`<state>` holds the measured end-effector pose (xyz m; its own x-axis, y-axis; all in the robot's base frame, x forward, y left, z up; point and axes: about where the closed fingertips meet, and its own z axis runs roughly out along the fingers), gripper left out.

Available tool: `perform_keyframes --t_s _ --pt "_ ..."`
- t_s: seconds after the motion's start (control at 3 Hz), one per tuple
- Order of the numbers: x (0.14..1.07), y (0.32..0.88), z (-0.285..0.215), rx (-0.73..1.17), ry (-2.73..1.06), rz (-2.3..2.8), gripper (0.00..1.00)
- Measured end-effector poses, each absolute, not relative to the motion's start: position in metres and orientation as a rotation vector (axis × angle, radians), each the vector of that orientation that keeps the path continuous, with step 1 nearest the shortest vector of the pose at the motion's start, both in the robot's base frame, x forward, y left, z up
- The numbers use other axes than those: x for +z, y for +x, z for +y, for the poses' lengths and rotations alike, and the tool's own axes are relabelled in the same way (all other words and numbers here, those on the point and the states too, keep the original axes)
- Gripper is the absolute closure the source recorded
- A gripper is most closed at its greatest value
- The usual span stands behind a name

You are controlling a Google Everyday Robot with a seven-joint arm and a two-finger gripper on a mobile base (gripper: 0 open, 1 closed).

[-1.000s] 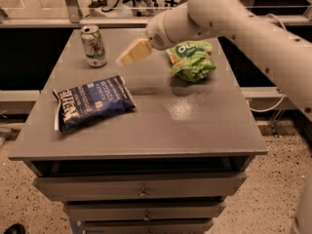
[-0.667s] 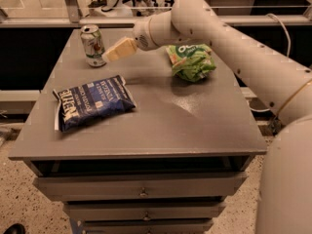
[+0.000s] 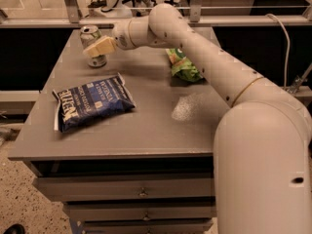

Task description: Pick 7up can

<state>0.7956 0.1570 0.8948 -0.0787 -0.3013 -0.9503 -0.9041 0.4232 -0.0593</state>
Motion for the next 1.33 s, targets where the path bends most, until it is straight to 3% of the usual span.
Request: perform_keyframes --t_s 0.33,1.33 --pt "0.888 0.795 0.17 0.748 -1.108 1.626 0.13" --pt "0.927 0.781 0.146 0.738 -1.149 1.565 0.85"
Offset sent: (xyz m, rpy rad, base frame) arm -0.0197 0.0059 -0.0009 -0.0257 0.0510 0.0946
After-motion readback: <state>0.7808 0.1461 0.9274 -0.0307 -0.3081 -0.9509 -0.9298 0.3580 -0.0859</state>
